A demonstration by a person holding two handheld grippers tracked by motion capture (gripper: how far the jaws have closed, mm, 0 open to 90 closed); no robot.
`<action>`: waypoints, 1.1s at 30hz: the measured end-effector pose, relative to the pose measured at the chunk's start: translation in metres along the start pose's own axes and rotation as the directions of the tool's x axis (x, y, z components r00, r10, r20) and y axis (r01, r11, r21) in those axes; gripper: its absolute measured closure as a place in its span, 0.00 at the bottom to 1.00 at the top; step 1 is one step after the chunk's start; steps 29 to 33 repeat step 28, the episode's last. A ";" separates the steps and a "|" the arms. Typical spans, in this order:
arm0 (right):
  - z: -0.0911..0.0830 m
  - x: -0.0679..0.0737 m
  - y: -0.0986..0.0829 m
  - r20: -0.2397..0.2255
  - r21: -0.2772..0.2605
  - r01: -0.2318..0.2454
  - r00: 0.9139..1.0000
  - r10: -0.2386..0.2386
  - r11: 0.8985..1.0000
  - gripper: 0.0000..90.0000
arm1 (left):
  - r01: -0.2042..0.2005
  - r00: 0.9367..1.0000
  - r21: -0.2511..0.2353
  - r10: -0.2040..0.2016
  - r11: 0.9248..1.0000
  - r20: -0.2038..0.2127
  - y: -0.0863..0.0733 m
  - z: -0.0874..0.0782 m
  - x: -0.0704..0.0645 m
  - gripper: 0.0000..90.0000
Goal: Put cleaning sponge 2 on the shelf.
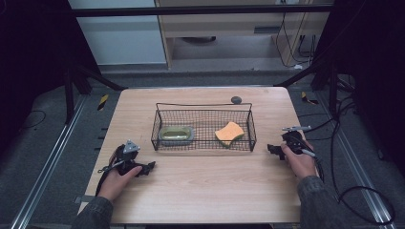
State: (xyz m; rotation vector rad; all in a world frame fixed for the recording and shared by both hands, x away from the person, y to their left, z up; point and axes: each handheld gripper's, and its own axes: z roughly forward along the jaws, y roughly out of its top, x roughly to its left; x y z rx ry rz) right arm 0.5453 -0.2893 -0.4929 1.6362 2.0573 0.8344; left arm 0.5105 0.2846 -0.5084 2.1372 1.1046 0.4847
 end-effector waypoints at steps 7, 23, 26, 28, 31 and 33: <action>0.010 -0.004 0.002 0.016 -0.044 -0.067 0.998 0.068 0.997 0.15 | 0.000 1.000 0.000 0.000 1.000 0.000 0.000 0.000 0.000 0.00; 0.023 0.006 -0.002 0.101 -0.101 -0.009 0.995 0.019 0.995 0.05 | 0.000 1.000 0.000 0.000 1.000 0.000 0.000 0.000 0.000 0.00; 0.023 0.007 -0.002 0.108 -0.100 -0.016 0.994 0.027 0.995 0.04 | 0.000 1.000 0.000 0.000 1.000 0.000 0.000 0.000 0.000 0.00; 0.024 0.007 -0.002 0.119 -0.098 -0.030 0.992 0.041 0.995 0.02 | 0.000 1.000 0.000 0.000 1.000 0.000 0.000 0.000 0.000 0.00; 0.024 0.007 -0.002 0.119 -0.098 -0.030 0.992 0.041 0.995 0.02 | 0.000 1.000 0.000 0.000 1.000 0.000 0.000 0.000 0.000 0.00; 0.024 0.007 -0.002 0.119 -0.098 -0.030 0.992 0.041 0.995 0.02 | 0.000 1.000 0.000 0.000 1.000 0.000 0.000 0.000 0.000 0.00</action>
